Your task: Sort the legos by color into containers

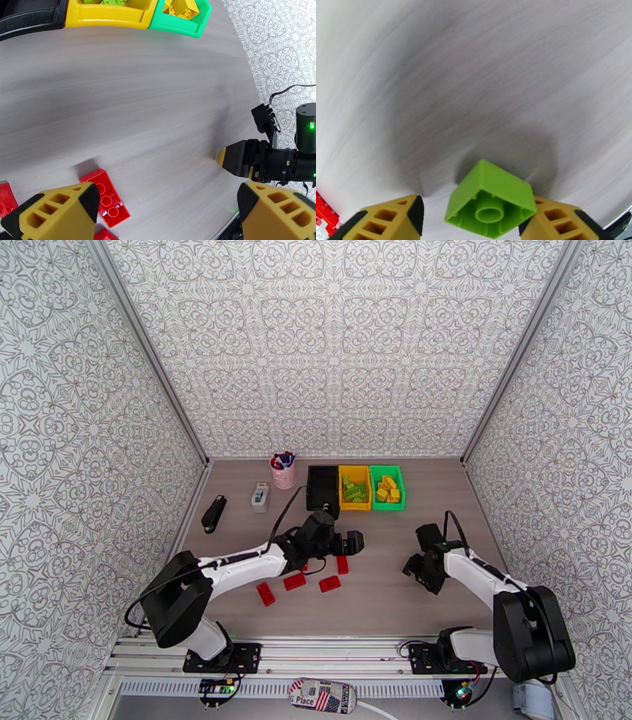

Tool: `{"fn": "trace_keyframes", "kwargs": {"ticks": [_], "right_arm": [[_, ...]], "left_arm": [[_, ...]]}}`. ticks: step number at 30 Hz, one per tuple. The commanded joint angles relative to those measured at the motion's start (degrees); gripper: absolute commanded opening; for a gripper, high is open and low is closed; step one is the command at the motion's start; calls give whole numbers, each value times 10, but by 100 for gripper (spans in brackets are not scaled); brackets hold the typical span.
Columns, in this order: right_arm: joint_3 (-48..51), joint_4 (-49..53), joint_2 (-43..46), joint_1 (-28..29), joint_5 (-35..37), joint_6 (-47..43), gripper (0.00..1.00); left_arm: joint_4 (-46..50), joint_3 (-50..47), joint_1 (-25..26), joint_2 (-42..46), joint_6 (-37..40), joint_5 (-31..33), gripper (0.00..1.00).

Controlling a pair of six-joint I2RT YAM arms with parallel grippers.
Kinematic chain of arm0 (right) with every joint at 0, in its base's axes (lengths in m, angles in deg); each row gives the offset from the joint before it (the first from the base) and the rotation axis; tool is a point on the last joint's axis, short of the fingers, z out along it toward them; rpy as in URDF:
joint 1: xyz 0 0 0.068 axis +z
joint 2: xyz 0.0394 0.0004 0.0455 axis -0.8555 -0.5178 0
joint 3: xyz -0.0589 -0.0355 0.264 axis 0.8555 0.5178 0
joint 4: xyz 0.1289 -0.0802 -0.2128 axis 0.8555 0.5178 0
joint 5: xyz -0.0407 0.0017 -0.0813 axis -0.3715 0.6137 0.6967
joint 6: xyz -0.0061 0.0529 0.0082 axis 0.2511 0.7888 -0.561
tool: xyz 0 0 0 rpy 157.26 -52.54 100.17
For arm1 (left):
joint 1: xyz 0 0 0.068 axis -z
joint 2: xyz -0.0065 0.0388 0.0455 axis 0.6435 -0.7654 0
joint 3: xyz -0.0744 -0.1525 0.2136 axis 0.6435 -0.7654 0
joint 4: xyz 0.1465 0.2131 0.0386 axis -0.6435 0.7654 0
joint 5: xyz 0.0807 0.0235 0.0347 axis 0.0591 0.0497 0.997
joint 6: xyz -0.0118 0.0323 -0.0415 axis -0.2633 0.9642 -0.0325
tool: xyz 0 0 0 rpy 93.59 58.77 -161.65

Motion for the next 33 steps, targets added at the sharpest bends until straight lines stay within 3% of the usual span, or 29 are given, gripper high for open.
{"fn": "trace_keyframes", "kwargs": {"ticks": [1,17,22,28,33], "right_arm": [[-17,-54,-24,9,8,-17,65],[-55,-40,-55,18,23,-38,59],[-48,-44,-58,22,25,-38,52],[-55,-42,-47,25,22,-36,36],[-81,-52,-35,52,-9,-23,34]], "left_arm": [[-11,-9,3,-4,-4,7,98],[-21,-23,0,2,-11,9,98],[-22,-27,-1,4,-13,10,98],[-25,-30,-7,9,-17,7,98],[-11,-9,-28,0,-17,-6,98]]}}
